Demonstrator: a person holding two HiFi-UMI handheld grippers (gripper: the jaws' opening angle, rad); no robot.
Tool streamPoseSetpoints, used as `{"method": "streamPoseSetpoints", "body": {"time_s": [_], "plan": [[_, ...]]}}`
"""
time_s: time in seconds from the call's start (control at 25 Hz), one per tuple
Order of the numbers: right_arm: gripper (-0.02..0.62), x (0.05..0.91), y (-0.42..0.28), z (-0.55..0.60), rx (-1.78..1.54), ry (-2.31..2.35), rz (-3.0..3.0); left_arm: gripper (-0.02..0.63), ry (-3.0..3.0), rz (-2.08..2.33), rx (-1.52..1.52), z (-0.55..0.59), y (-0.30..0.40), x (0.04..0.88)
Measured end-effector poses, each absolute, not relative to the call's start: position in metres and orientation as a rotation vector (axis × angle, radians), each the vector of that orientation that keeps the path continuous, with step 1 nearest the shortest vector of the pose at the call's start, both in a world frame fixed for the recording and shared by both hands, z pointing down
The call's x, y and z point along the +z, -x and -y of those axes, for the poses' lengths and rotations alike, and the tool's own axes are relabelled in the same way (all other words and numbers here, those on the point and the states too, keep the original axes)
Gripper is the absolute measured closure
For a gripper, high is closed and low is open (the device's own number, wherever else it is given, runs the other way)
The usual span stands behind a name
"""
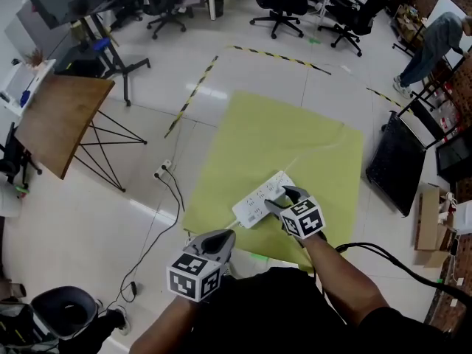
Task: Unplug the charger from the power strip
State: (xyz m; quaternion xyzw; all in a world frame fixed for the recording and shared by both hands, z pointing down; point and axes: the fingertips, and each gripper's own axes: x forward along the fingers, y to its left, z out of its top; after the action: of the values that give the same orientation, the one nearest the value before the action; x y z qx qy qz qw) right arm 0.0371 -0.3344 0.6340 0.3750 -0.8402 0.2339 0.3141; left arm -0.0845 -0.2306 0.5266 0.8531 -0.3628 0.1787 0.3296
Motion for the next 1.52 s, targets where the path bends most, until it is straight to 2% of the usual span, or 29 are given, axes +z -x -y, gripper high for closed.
{"method": "streamPoseSetpoints", "body": {"time_s": [0.28,0.64,1.16,1.52], "plan": [[0.325,0.643,-0.092,0.272,0.63,-0.774,1.99,0.598,-2.246,0.924,0.444,0.23,0.07,0.528],[0.324,0.691,-0.167,0.214,0.617,-0.754,1.742,0.598,-2.274,0.848,0.46,0.218,0.045,0.534],[0.32,0.707,-0.175,0.213,0.566,-0.775,1.696,0.598,-2.284,0.825,0.47,0.213,0.033,0.528],[0.265,0.693,-0.173,0.216,0.578,-0.827,1.679,0.598,-2.294,0.802,0.459,0.218,0.051,0.529]]}}
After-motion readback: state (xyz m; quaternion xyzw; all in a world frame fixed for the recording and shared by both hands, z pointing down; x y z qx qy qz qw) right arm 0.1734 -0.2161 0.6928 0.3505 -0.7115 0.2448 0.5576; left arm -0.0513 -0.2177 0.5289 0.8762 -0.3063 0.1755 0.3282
